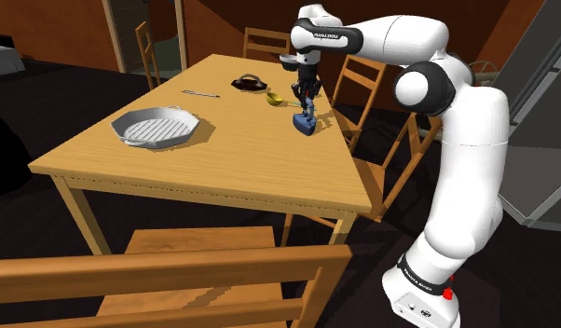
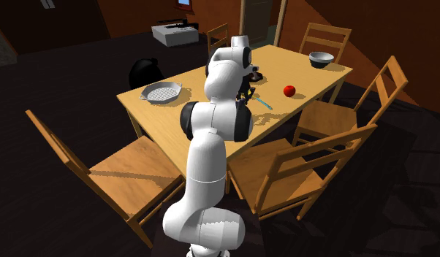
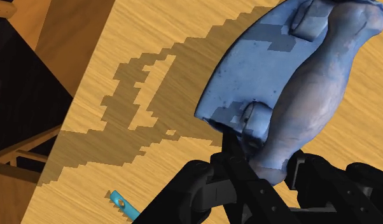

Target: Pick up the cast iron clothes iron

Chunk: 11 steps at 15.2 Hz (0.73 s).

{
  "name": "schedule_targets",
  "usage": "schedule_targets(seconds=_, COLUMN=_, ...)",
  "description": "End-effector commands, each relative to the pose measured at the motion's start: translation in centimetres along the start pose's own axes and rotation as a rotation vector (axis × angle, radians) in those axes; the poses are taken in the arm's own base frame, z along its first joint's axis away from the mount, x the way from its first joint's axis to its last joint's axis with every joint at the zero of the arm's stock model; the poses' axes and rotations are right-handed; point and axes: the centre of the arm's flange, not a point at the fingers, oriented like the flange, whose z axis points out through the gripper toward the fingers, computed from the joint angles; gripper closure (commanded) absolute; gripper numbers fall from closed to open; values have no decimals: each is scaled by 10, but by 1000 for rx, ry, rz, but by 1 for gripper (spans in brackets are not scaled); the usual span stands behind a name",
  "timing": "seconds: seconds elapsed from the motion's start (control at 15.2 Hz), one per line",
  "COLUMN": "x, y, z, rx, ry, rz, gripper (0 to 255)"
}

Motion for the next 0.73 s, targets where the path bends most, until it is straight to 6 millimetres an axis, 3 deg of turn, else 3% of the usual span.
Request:
schedule_targets(seconds=0.0, x=-1, y=0, z=1, rx=-1, ry=-3, rz=0, gripper=255)
schedule_targets(seconds=0.66, x=-3, y=8, z=-51, rx=-1, ry=-3, rz=0, gripper=255)
